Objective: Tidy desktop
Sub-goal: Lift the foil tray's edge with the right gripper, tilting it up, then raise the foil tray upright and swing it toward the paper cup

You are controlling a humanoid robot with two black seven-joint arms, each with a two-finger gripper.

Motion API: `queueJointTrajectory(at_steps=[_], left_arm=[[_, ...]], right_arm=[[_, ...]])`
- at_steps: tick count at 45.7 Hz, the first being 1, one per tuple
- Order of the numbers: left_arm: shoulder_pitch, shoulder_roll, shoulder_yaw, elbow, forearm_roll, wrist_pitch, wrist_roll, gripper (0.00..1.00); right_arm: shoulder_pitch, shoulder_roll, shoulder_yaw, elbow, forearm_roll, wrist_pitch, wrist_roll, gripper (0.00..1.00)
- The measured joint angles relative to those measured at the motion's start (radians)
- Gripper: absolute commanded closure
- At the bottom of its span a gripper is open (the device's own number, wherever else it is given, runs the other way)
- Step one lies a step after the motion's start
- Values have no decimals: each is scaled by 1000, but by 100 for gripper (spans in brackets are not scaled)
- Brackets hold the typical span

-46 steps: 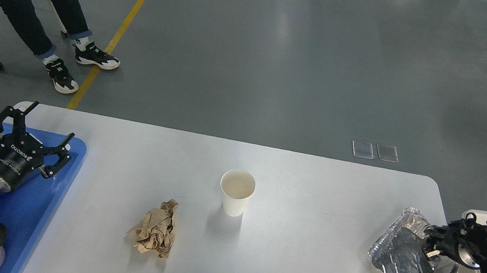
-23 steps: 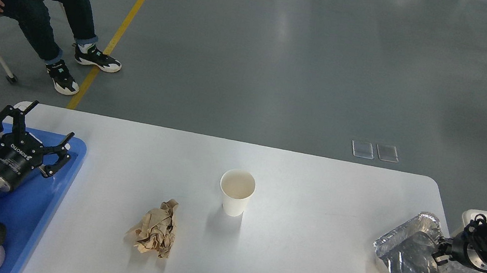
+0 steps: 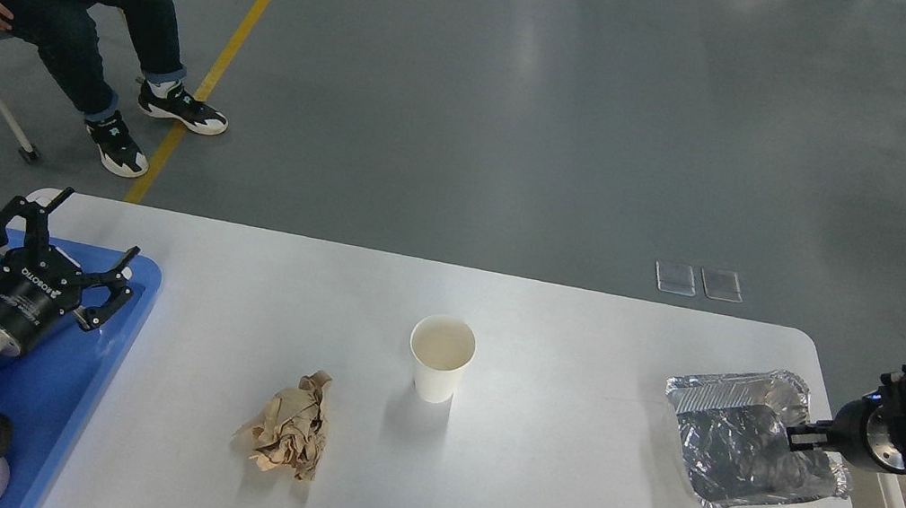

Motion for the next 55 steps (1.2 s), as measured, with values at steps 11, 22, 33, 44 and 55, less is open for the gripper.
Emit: queueJointTrajectory(at_steps=[11, 22, 33, 44, 55], left_arm=[[-3, 0, 2, 0, 1, 6, 1, 3], [-4, -1, 7, 0, 1, 9, 1, 3], [-6, -2, 13, 0, 1, 9, 1, 3], [-8, -2, 16, 1, 2, 11, 2, 3], [-3, -2, 17, 3, 3, 12, 2, 3]], right_arm=[[23, 0, 1, -6, 86, 142, 9, 100], [56, -5, 1, -12, 266, 285, 6, 100], [65, -2, 7, -13, 479, 336, -2, 100], [65, 14, 32, -12, 709, 336, -3, 100], [65, 51, 92, -11, 868, 336, -5, 100]])
